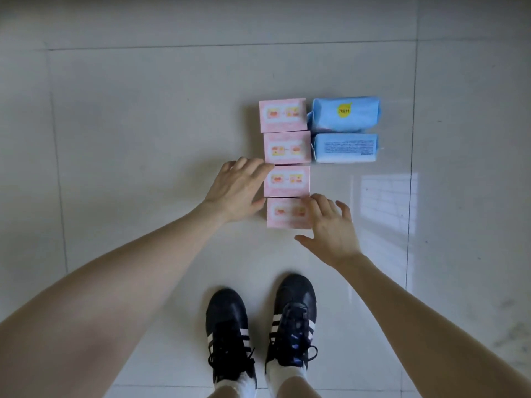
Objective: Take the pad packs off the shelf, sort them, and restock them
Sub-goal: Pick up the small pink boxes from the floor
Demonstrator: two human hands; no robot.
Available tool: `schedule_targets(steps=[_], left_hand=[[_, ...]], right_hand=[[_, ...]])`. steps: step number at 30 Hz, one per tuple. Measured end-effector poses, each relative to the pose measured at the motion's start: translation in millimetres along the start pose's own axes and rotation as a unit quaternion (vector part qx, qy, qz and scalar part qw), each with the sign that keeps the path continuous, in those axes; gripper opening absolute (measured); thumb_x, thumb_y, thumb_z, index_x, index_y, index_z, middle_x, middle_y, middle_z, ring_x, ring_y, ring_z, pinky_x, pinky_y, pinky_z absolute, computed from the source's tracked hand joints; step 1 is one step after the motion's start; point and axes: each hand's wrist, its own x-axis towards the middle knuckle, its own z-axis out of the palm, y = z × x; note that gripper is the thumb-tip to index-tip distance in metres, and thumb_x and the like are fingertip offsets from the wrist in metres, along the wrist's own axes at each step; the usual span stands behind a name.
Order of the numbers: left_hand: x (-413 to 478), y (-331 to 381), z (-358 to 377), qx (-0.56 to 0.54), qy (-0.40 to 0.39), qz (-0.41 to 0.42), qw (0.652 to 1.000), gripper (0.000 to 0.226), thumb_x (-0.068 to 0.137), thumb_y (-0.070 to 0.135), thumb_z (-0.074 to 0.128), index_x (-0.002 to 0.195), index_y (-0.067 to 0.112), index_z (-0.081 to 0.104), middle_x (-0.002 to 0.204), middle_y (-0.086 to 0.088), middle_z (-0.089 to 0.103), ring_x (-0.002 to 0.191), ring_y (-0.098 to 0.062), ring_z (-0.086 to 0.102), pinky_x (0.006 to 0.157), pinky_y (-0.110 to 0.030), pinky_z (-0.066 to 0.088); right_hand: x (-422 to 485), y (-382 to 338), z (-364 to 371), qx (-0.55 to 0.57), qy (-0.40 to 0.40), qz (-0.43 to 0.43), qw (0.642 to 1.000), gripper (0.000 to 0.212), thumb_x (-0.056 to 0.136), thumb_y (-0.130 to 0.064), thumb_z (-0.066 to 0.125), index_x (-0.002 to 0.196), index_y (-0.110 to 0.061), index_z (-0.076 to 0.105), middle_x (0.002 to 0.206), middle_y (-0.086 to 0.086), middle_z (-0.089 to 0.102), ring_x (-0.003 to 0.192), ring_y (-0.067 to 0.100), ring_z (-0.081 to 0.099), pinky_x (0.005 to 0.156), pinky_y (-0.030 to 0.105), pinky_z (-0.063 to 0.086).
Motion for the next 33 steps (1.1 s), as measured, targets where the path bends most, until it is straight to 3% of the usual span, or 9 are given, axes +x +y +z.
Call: schedule_targets(steps=[5, 10, 19, 24, 33], left_hand=[[2.5, 1.6, 5.3, -0.004, 0.007, -0.002, 1.0, 0.067, 0.082, 0.039, 0.064, 0.141, 0.018, 0.039, 0.133, -0.001, 0.047, 0.116, -0.026, 0.044, 0.091, -0.039, 0.04], [4.9, 8.1, 8.4, -0.007, 0.013, -0.018, 1.0, 0.068, 0.079, 0.035, 0.067, 0.139, 0.015, 0.042, 0.13, -0.004, 0.049, 0.114, -0.028, 0.047, 0.093, -0.04, 0.037], [8.3, 22.6, 20.3, -0.026, 0.044, -0.06, 0.997, 0.054, 0.076, 0.031, 0.069, 0.122, 0.009, 0.051, 0.114, -0.008, 0.055, 0.098, -0.031, 0.053, 0.082, -0.041, 0.041], [9.7, 25.0, 15.1, -0.045, 0.002, -0.067, 0.997, 0.057, 0.072, 0.031, 0.072, 0.119, 0.008, 0.049, 0.114, -0.008, 0.052, 0.1, -0.029, 0.051, 0.08, -0.039, 0.041], [-26.1, 28.0, -24.2, -0.056, -0.003, -0.088, 0.995, 0.059, 0.073, 0.031, 0.073, 0.122, 0.009, 0.048, 0.116, -0.01, 0.051, 0.101, -0.03, 0.053, 0.08, -0.039, 0.039]], right_hand=[[-6.8, 1.8, 10.0, 0.031, 0.01, 0.011, 0.999, 0.056, 0.078, -0.032, 0.069, 0.126, -0.011, 0.051, 0.12, 0.003, 0.056, 0.108, 0.026, 0.055, 0.104, 0.043, 0.034], [-30.5, 9.7, 17.4, 0.059, -0.003, 0.031, 0.998, 0.054, 0.074, -0.02, 0.068, 0.125, -0.011, 0.054, 0.117, 0.004, 0.057, 0.104, 0.027, 0.056, 0.098, 0.043, 0.039], [-45.9, 12.5, 24.6, 0.111, -0.016, 0.045, 0.993, 0.055, 0.074, -0.014, 0.067, 0.127, -0.01, 0.051, 0.122, 0.004, 0.056, 0.105, 0.027, 0.056, 0.087, 0.038, 0.045], [-53.5, 9.9, 17.6, 0.157, -0.019, 0.075, 0.985, 0.054, 0.075, -0.012, 0.067, 0.126, -0.009, 0.048, 0.122, 0.003, 0.055, 0.101, 0.027, 0.057, 0.069, 0.032, 0.047], [-81.0, -1.6, -27.9, 0.161, -0.022, 0.091, 0.983, 0.056, 0.077, -0.015, 0.065, 0.129, -0.012, 0.045, 0.123, 0.001, 0.054, 0.103, 0.025, 0.057, 0.069, 0.03, 0.046]])
